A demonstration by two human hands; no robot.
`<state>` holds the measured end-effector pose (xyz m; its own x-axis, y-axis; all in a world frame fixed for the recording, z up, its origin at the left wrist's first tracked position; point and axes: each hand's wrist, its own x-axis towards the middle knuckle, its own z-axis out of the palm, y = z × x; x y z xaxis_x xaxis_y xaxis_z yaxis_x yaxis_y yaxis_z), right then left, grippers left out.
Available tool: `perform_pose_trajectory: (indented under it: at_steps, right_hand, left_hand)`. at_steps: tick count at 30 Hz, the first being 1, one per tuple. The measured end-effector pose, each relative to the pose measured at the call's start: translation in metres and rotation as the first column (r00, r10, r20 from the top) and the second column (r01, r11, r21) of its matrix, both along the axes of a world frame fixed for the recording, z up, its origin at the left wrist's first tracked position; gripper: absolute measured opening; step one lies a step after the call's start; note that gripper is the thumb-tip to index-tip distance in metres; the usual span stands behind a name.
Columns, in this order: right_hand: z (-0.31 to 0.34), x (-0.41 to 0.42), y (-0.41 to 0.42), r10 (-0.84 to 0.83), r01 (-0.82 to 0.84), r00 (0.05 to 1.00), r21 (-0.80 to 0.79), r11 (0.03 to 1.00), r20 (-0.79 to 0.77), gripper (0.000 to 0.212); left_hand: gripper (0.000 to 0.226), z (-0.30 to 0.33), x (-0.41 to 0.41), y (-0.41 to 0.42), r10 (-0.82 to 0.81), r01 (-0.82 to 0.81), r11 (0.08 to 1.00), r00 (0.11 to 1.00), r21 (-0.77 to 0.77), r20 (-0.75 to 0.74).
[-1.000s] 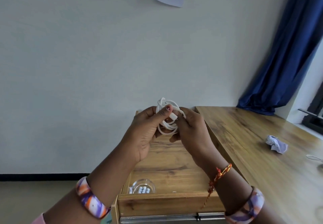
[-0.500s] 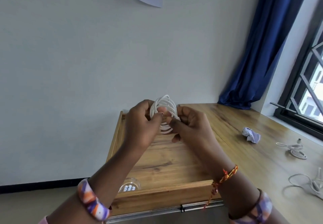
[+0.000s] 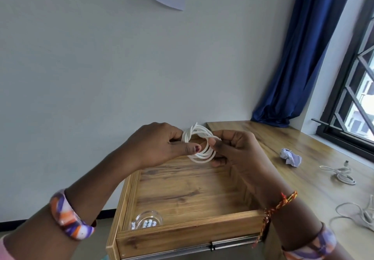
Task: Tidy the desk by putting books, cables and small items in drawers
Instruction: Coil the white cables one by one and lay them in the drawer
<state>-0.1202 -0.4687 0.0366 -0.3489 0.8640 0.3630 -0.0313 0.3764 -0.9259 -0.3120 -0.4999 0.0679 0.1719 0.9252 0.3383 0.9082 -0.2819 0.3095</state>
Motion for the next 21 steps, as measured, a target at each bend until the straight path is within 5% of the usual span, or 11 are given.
perform_pose_trajectory:
  at_steps: [3, 4, 6, 8, 10, 12, 15, 18, 21]
  right_hand:
    - [0.003, 0.005, 0.009, -0.123, 0.084, 0.979, 0.228, 0.97, 0.162, 0.013]
    - [0.003, 0.004, 0.012, -0.234, 0.126, 0.929, 0.35, 0.928, 0.287, 0.013]
    - [0.003, 0.001, 0.016, -0.569, 0.247, 0.684, 0.59, 0.769, 0.456, 0.018]
    - [0.006, -0.007, 0.014, -0.706, 0.341, 0.606, 0.683, 0.646, 0.366, 0.022]
    - [0.003, -0.015, 0.016, -0.567, 0.336, 0.758, 0.552, 0.763, 0.323, 0.021]
    - [0.003, -0.023, 0.016, -0.202, 0.154, 0.953, 0.213, 0.965, 0.224, 0.028]
    - [0.005, -0.028, 0.014, 0.222, -0.266, 0.955, -0.232, 0.936, -0.197, 0.034]
    - [0.002, -0.031, 0.022, 0.22, -0.345, 0.912, -0.355, 0.869, -0.346, 0.023]
    - [-0.006, -0.042, 0.032, 0.059, -0.195, 0.95, -0.433, 0.88, -0.307, 0.023]
  left_hand:
    - [0.038, 0.001, -0.005, -0.003, 0.06, -0.06, 0.997, 0.998, 0.053, 0.011]
    - [0.037, 0.0, -0.005, -0.003, 0.041, -0.045, 0.998, 0.996, 0.054, 0.08]
    - [0.044, -0.005, -0.002, 0.001, -0.042, 0.032, 0.998, 0.97, 0.049, 0.24]
    - [0.048, -0.012, 0.002, 0.005, -0.112, 0.091, 0.993, 0.938, 0.078, 0.327]
    - [0.056, -0.017, 0.003, 0.011, -0.159, 0.128, 0.986, 0.917, 0.109, 0.366]
    - [0.067, -0.02, 0.0, 0.017, -0.174, 0.132, 0.982, 0.917, 0.136, 0.36]
    - [0.058, -0.023, -0.004, 0.026, -0.135, 0.073, 0.975, 0.942, 0.208, 0.306]
    - [0.033, -0.023, -0.007, 0.036, -0.138, 0.074, 0.963, 0.961, 0.259, 0.24]
    - [0.031, -0.025, -0.007, 0.051, -0.154, 0.11, 0.951, 0.979, 0.288, 0.134]
